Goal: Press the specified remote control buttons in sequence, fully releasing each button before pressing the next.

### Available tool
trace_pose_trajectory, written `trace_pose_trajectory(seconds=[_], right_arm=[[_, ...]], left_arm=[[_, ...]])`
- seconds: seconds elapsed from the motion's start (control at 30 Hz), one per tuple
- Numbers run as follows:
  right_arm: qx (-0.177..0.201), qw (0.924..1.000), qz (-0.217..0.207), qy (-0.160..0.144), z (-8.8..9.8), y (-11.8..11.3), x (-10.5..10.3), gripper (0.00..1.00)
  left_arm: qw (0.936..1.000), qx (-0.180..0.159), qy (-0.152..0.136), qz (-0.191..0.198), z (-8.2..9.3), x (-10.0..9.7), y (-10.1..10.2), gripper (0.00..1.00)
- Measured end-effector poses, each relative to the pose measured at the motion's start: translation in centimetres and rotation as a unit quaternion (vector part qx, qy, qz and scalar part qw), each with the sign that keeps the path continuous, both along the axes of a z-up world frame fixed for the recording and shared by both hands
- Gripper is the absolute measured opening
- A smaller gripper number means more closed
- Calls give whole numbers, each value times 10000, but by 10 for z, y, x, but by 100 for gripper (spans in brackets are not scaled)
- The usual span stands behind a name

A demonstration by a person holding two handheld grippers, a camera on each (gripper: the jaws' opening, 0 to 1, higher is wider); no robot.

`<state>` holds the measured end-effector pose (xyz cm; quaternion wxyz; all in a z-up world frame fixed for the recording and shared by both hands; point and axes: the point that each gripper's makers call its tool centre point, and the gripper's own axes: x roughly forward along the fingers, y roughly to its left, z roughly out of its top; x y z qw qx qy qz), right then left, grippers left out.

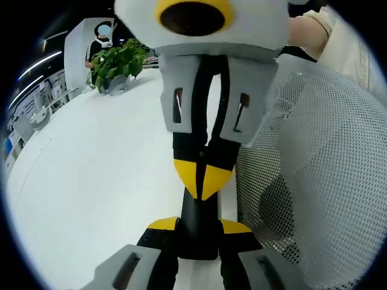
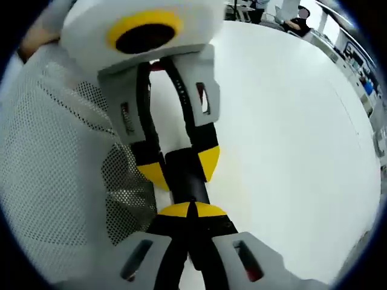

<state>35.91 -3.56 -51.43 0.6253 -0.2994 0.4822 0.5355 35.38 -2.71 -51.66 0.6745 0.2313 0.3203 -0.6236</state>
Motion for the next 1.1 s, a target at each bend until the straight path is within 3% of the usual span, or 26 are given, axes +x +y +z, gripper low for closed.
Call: trace_pose_trajectory(seconds=[0.4,0.67,0.8,0.87,1.0,1.03,1.07,1.1], right_arm=[[89,9993,-358,1,2,0,-2,0],[-392,9971,-69,-647,2,2,-4,0],[-614,9962,-197,-589,1,2,-2,0],[-768,9938,-755,-282,1,0,-2,0],[-745,9923,-966,-223,0,0,0,0],[-691,9884,-1341,-169,0,-1,-1,0],[-754,9865,-1453,-86,0,-1,-1,0],[-826,9878,-1315,-91,0,-1,1,0]], left_arm=[[9997,165,-95,-128,-1,-1,1,24],[9998,132,-47,-102,0,-1,1,24],[9999,120,-39,-88,0,-1,1,24],[9999,93,-18,-47,0,-1,1,24],[9997,-58,162,143,1,0,1,24],[9998,-59,161,141,1,0,1,24],[9998,-50,142,122,1,0,1,24],[9998,-37,128,112,1,-1,1,24]])
